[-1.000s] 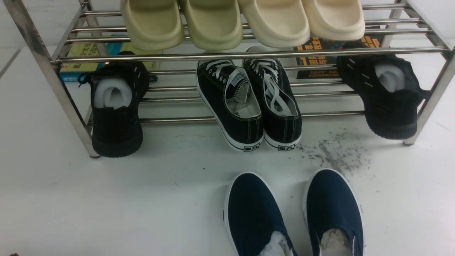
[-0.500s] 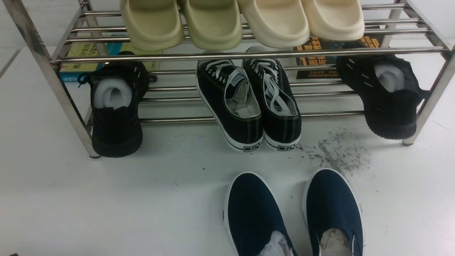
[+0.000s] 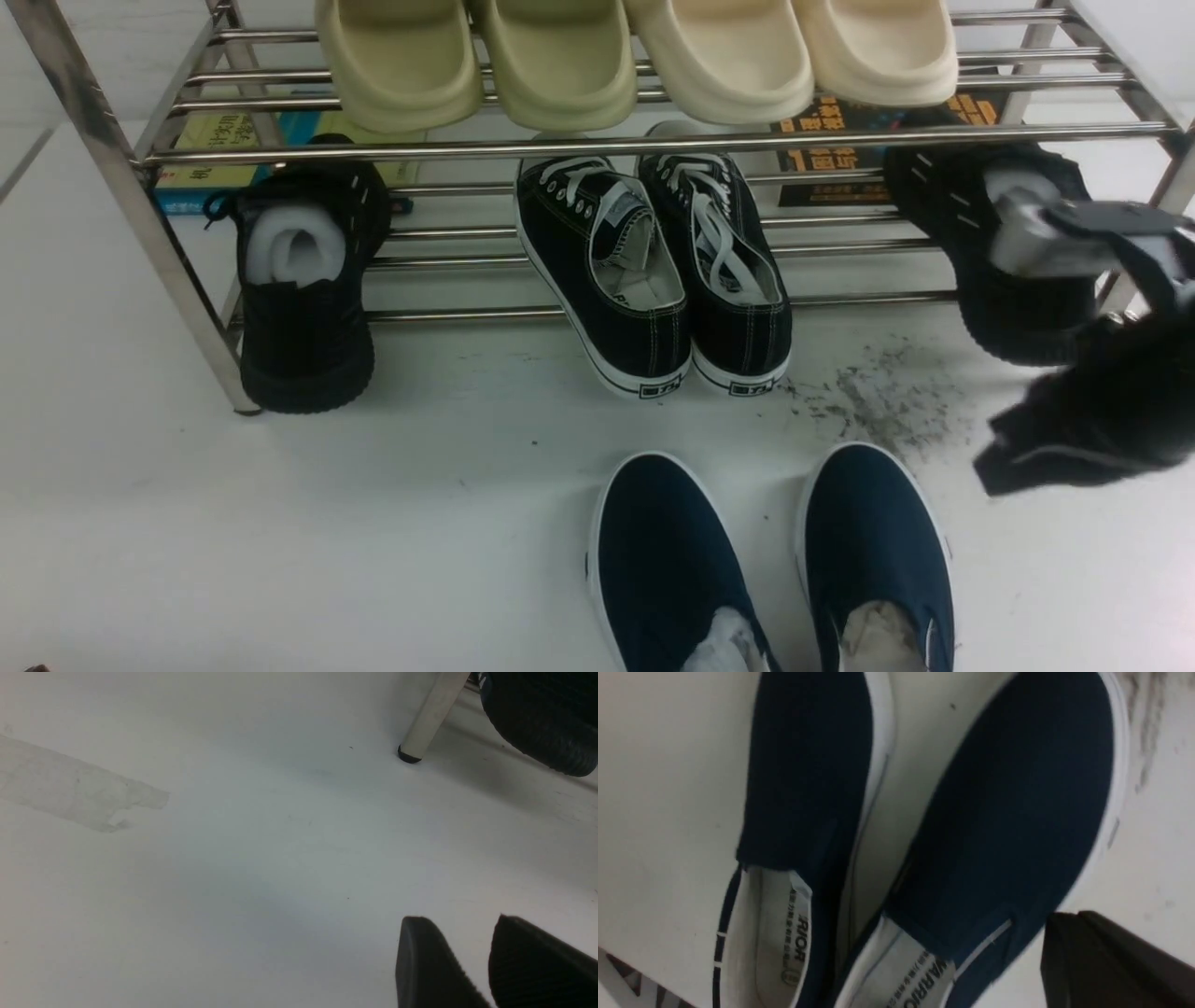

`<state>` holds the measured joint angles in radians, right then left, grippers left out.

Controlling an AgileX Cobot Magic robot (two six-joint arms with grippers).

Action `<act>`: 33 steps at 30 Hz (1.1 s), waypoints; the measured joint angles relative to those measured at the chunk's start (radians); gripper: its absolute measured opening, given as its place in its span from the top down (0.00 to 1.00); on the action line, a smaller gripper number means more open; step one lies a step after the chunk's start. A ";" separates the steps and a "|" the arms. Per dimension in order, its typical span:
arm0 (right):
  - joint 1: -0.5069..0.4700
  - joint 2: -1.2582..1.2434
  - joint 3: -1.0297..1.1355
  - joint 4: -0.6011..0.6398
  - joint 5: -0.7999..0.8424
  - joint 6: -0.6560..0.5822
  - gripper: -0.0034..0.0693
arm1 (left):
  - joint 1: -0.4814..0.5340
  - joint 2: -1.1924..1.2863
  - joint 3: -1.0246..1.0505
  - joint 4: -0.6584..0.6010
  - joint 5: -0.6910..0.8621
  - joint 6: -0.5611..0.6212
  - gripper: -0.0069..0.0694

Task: Take the shoes off the shelf with your hand on the white table.
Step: 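Reach toward the shoe rack and grasp a shoe on it with the right gripper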

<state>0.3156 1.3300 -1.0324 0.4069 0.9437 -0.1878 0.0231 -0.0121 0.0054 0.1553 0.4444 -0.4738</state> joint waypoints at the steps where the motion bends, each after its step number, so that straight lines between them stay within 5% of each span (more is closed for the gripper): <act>1: 0.041 0.018 -0.033 -0.025 -0.029 0.015 0.91 | 0.000 0.000 0.000 0.000 0.000 0.000 0.60; 18: 0.372 0.394 -0.543 -0.234 -0.070 0.142 0.66 | 0.000 0.000 0.000 0.000 0.000 0.000 0.60; 33: 0.424 0.686 -0.812 -0.530 -0.037 0.374 0.57 | 0.000 0.000 0.000 0.000 -0.001 0.000 0.60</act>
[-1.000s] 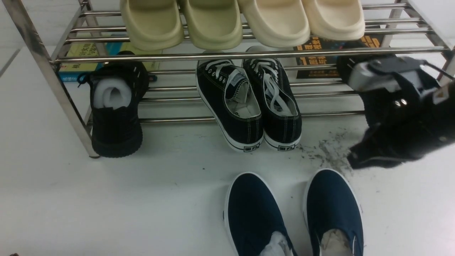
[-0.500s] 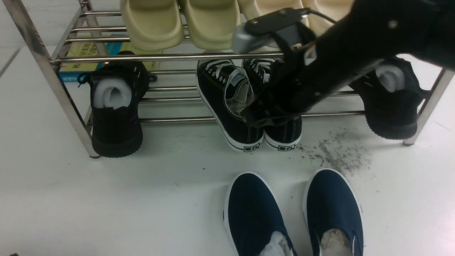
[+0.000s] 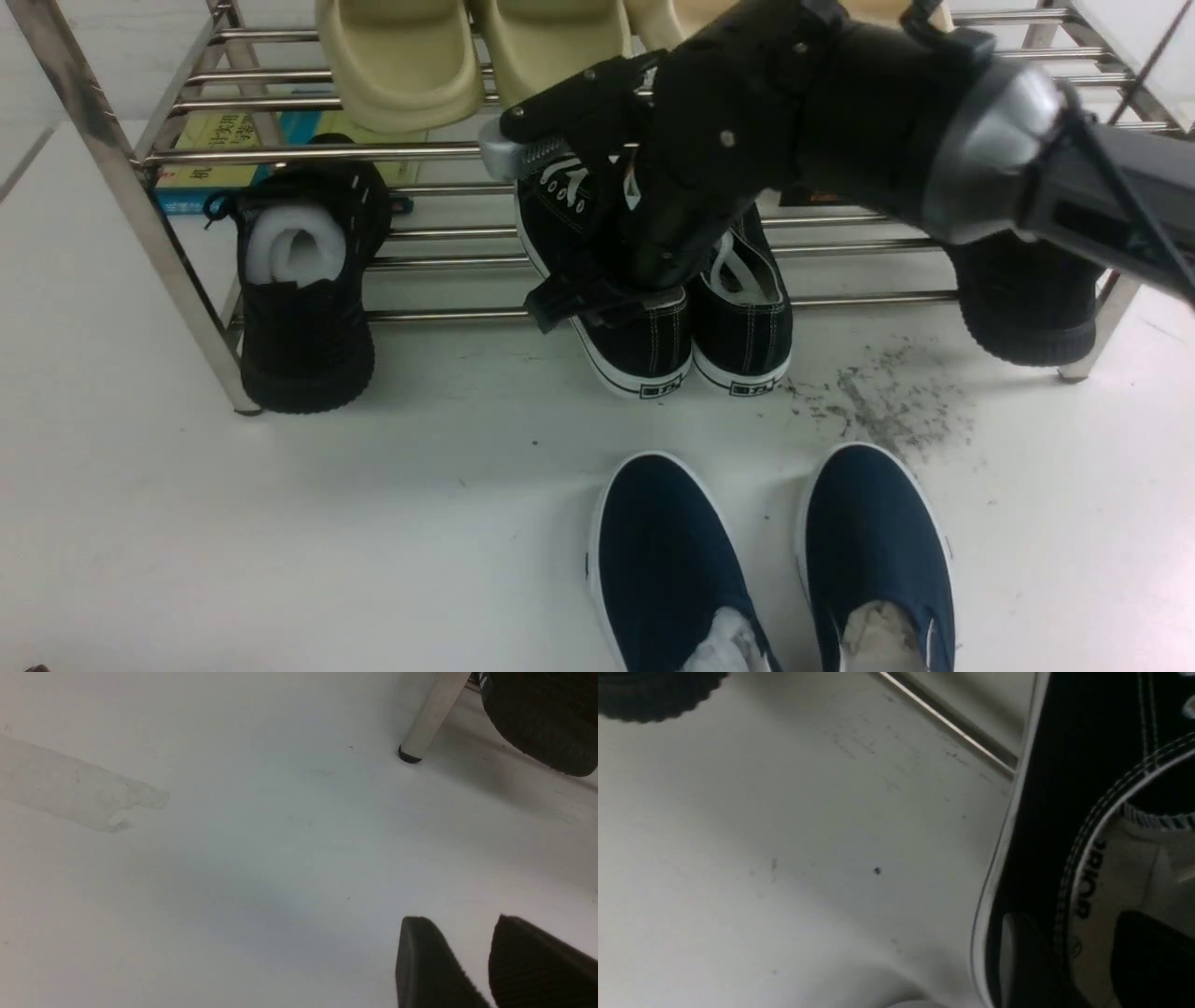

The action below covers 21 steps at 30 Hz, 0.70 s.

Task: Take the shoes off the shelf with your hand on the white table.
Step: 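Reach toward the shoe rack and grasp a shoe on it with the right gripper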

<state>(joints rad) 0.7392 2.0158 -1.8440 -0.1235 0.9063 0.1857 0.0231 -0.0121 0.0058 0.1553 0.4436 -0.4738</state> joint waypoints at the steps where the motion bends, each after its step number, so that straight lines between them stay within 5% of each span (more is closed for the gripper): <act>1: 0.000 0.011 -0.006 -0.032 -0.001 0.022 0.57 | 0.000 0.000 0.000 0.000 0.000 0.000 0.60; 7: 0.000 0.039 -0.018 -0.133 -0.005 0.107 0.54 | 0.000 0.000 0.000 0.000 0.000 0.000 0.60; 14: 0.000 0.078 -0.019 -0.154 -0.046 0.162 0.40 | 0.000 0.000 0.000 0.000 0.000 0.000 0.60; 21: 0.000 0.109 -0.019 -0.154 -0.116 0.166 0.37 | 0.000 0.000 0.000 0.000 0.000 0.000 0.60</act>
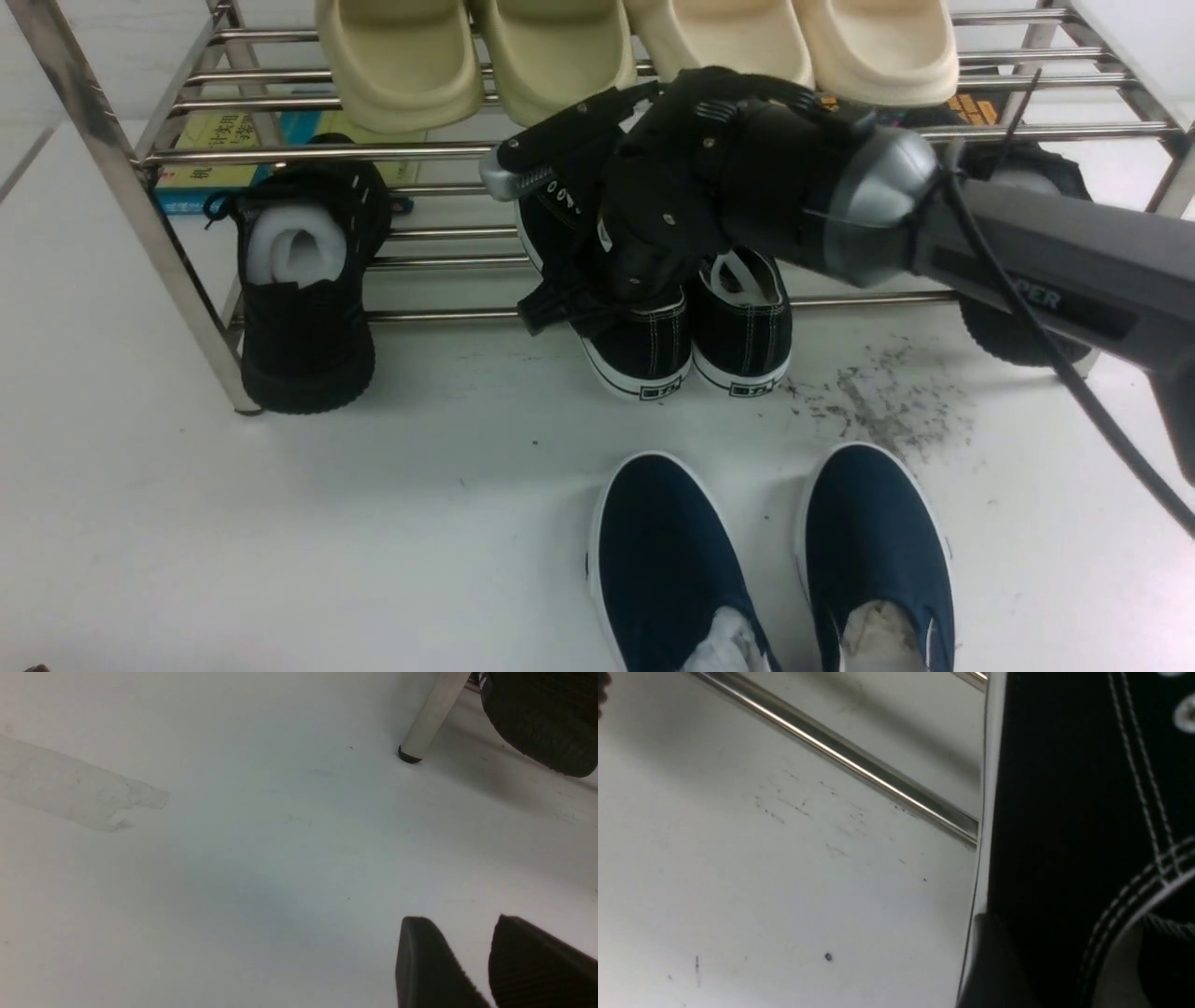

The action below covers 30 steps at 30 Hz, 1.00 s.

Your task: Take the shoes off the shelf with your hand on the white table.

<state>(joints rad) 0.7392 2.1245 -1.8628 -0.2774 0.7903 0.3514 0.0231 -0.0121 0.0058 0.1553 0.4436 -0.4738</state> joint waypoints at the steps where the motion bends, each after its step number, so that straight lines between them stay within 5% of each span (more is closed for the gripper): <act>1: 0.000 0.001 0.000 0.000 -0.008 0.002 0.37 | 0.000 0.000 0.000 0.000 0.000 0.000 0.60; 7: 0.000 0.019 0.000 0.004 -0.035 0.010 0.49 | 0.000 0.000 0.000 0.000 0.000 0.000 0.60; 12: 0.005 0.002 0.002 0.046 -0.032 0.012 0.92 | 0.000 0.000 0.000 0.000 0.000 0.000 0.60; 30: 0.062 -0.266 0.004 0.430 0.269 -0.227 0.95 | 0.000 0.000 0.000 0.000 0.000 0.000 0.60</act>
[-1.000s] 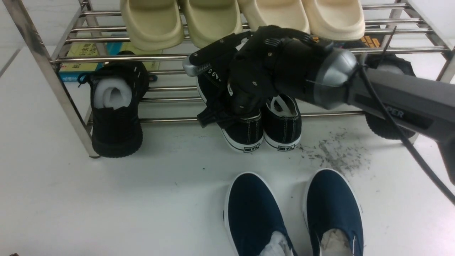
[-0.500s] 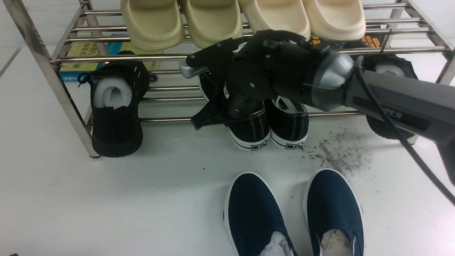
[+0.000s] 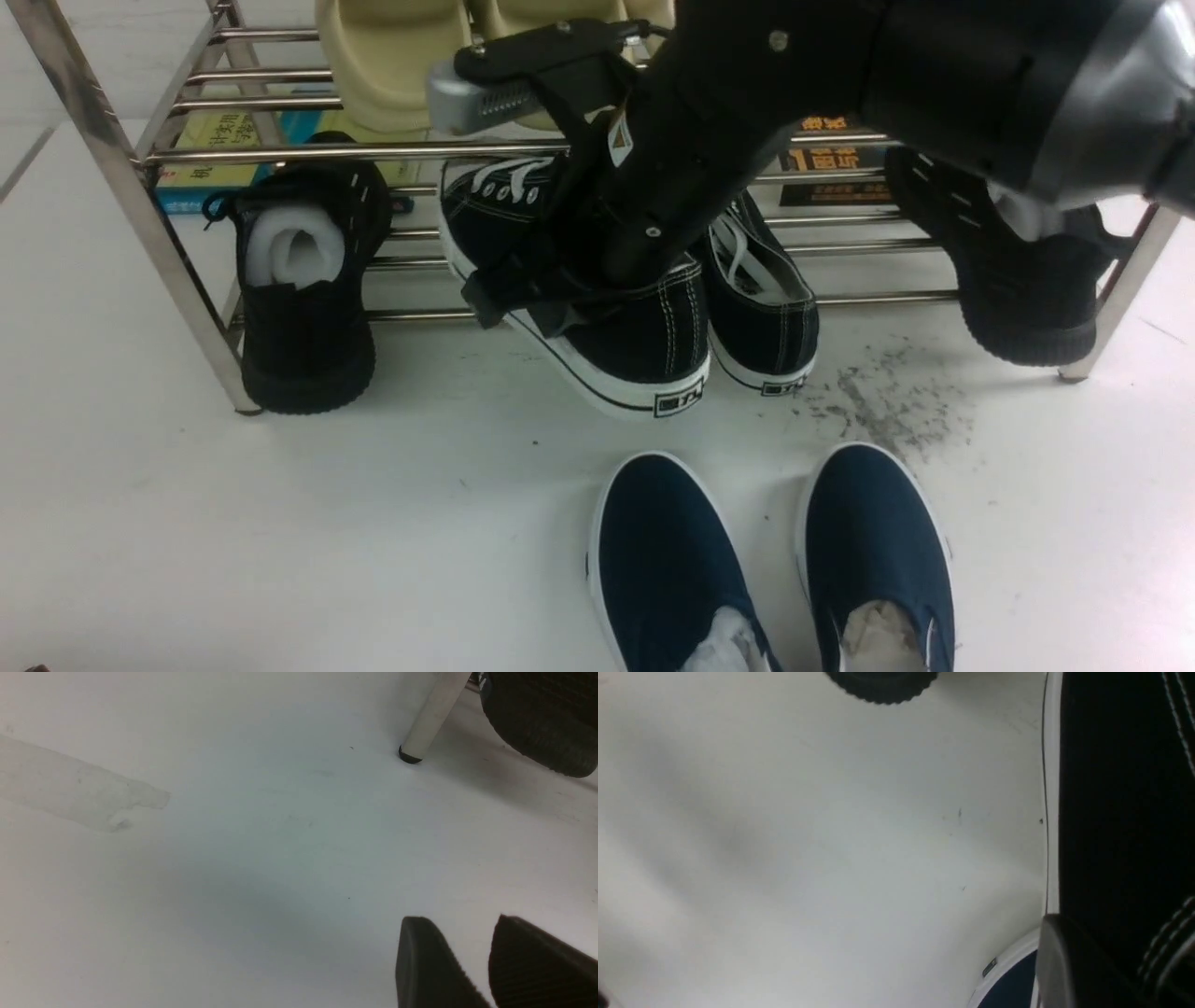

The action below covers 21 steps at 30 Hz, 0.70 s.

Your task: Take the shoes off the shelf with your hand on the white table.

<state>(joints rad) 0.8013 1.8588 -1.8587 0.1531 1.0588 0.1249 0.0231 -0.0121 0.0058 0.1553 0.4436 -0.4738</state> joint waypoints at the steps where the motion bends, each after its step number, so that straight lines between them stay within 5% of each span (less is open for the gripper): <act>1: 0.002 -0.007 0.000 0.002 0.005 0.000 0.95 | 0.000 0.000 0.000 0.000 0.000 0.000 0.60; 7: 0.031 -0.148 0.000 0.040 0.190 -0.016 0.94 | 0.000 0.000 0.000 0.000 0.000 0.000 0.60; 21: 0.042 -0.569 0.060 0.017 0.207 -0.029 0.94 | 0.000 0.000 0.000 0.000 0.000 0.000 0.60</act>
<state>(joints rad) 0.8437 1.2901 -1.7988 0.1704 1.2662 0.0958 0.0231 -0.0121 0.0058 0.1553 0.4436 -0.4738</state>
